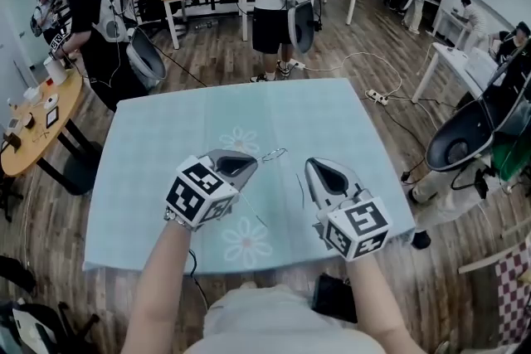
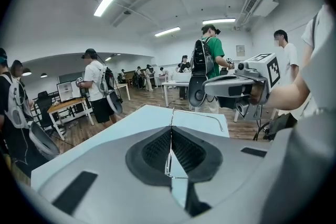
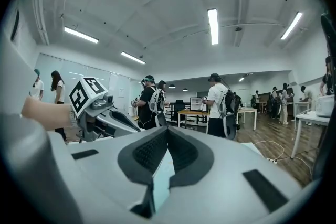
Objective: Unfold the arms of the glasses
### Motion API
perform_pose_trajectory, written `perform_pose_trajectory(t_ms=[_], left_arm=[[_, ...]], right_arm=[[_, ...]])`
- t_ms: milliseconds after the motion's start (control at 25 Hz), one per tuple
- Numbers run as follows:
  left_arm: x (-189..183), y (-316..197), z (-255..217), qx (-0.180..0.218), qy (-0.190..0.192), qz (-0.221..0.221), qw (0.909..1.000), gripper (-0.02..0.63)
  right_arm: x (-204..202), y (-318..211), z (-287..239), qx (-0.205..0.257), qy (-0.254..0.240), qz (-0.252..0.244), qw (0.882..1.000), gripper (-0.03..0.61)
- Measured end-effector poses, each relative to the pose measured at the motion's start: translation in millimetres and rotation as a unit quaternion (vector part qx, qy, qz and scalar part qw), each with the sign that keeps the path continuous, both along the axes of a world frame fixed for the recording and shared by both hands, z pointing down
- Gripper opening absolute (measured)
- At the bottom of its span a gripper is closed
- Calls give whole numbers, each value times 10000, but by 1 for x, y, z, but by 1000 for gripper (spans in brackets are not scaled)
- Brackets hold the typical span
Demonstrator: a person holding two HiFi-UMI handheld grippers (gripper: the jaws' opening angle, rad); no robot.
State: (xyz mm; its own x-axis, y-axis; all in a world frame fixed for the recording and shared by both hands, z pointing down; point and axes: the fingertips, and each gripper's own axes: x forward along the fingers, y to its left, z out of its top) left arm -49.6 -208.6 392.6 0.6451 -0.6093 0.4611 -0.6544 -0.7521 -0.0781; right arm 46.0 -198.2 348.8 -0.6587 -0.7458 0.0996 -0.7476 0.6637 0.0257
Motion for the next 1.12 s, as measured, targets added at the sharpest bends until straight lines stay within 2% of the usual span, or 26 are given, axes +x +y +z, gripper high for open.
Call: perform_pose_trajectory(t_ms=[160, 320, 760, 1120], left_arm=[[1, 3, 15, -155, 166, -102, 9997, 9], [3, 4, 22, -200, 176, -156, 9995, 9], [1, 6, 14, 42, 232, -263, 9994, 9], [-6, 6, 9, 59, 226, -260, 9994, 9]], right_arm=[[-5, -2, 12, -104, 8, 18, 9999, 6], [-6, -4, 19, -160, 36, 38, 9999, 6], [-1, -6, 23, -55, 93, 214, 9997, 6], [0, -7, 22, -68, 100, 282, 9995, 6]])
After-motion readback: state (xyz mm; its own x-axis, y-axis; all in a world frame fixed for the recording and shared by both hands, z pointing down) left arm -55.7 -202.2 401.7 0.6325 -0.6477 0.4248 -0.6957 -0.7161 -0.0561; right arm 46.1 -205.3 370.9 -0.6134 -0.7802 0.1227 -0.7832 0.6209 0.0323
